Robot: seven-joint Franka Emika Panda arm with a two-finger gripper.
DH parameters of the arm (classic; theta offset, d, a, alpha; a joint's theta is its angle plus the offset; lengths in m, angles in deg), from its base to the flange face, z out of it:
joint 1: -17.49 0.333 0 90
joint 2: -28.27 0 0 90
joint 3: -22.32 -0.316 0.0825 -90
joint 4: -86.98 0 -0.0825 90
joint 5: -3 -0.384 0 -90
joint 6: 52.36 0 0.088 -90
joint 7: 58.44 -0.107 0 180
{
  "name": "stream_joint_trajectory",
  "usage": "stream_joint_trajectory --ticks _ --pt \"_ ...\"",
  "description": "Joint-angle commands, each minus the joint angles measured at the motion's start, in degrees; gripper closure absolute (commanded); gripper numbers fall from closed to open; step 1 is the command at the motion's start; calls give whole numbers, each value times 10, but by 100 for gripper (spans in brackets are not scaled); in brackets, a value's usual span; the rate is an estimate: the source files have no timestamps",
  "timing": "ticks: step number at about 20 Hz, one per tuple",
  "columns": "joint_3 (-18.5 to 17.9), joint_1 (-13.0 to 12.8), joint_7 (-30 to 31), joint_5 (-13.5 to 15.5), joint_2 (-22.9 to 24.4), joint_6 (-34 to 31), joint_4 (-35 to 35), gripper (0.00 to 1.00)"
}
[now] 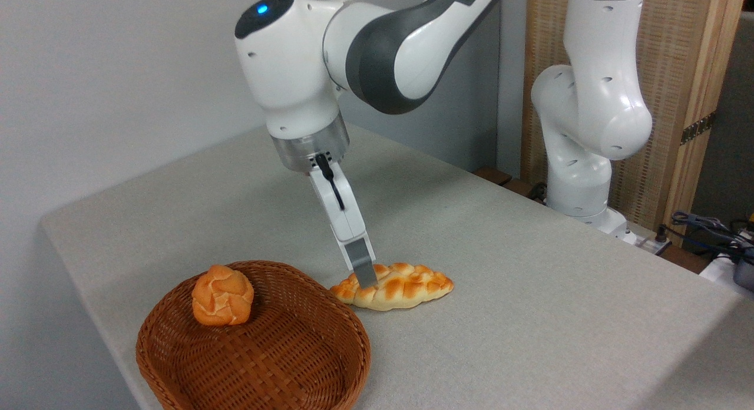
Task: Put bread into the basket
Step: 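Lower the gripper onto the braided bread roll and close on it, then lift the braided bread roll up off the table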
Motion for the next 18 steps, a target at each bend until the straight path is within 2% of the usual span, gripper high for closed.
stream_joint_trajectory --ticks 1,7,14,16,18 --pt "-6 -2 -57 -35 13 6 -35 0" --pt "-15 -2 -84 -37 3 31 -50 0" --pt "-14 -4 -84 -38 -4 33 -54 1" --pt "-14 -8 -84 -37 -4 33 -54 14" --pt "-10 -10 -84 -37 -8 33 -54 41"
